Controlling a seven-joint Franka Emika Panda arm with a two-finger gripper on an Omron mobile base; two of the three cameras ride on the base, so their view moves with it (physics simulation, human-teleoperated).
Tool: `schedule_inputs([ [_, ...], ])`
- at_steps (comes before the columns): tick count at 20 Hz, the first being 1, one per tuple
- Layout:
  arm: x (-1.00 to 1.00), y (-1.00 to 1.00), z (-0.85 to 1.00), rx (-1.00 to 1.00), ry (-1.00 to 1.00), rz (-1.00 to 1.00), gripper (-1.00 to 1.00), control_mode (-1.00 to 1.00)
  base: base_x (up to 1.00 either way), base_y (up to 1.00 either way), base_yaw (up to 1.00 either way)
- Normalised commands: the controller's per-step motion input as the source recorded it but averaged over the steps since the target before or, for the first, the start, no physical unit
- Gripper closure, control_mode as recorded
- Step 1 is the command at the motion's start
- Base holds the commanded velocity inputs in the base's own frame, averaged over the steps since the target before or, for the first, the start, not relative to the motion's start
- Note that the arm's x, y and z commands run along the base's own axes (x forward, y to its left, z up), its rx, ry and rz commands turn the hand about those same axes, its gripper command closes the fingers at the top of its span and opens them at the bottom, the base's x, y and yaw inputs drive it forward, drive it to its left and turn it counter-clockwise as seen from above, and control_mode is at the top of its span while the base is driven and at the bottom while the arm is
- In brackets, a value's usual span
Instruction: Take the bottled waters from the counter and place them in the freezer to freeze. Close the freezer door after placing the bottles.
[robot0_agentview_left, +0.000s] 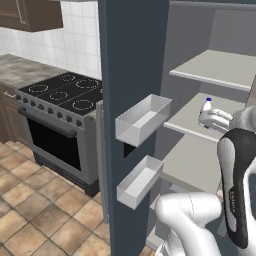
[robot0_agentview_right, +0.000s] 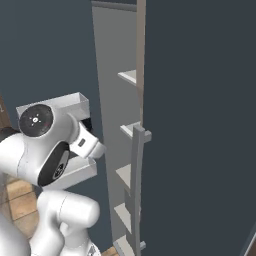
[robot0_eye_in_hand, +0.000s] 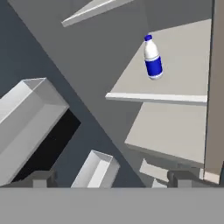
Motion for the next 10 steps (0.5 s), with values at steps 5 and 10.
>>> schedule_inputs([
  [5,-0.70,0.56,-0.02,0.00,0.21,0.28,-1.00,-1.00,0.00,0.00,0.00],
  [10,-0.63,0.70,-0.44,-0.13,0.19,0.15,-1.00,-1.00,0.00,0.00,0.00],
])
